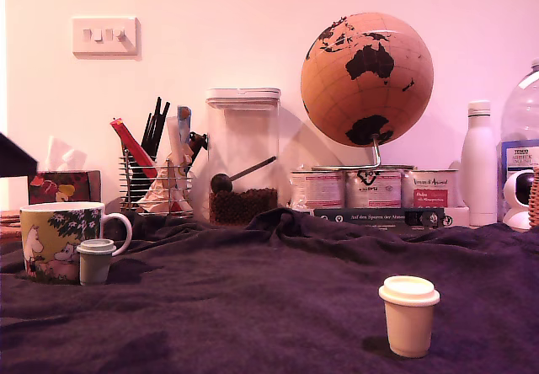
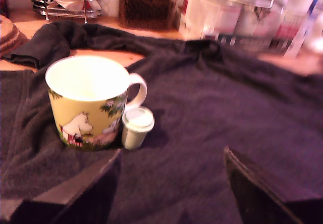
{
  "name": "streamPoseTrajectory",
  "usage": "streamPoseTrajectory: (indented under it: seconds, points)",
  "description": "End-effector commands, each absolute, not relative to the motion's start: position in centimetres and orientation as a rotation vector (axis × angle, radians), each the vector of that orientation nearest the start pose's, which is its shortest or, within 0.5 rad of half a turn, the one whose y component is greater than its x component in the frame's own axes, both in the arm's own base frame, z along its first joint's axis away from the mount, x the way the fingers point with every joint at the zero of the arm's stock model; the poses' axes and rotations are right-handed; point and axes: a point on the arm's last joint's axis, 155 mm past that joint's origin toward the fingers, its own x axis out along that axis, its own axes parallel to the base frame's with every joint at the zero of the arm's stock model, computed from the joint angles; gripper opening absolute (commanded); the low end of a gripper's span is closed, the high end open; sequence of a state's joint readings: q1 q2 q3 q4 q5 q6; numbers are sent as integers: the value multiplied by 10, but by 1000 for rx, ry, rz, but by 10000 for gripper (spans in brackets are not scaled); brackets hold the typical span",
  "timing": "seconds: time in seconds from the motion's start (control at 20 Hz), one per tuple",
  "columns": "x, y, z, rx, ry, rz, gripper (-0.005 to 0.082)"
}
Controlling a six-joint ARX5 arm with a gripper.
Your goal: Pick up the coffee capsules on the table and drop them inside the coffee cup
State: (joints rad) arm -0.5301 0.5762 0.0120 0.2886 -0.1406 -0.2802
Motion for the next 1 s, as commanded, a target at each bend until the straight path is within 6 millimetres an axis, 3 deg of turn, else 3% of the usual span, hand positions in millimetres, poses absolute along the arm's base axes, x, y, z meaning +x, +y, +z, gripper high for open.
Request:
streamPoseTrajectory:
  seconds: [0.0,0.95]
  points:
    - [253,-118,87,-163,335,-344,586]
    - [280,-128,61,-152,356,-314,586]
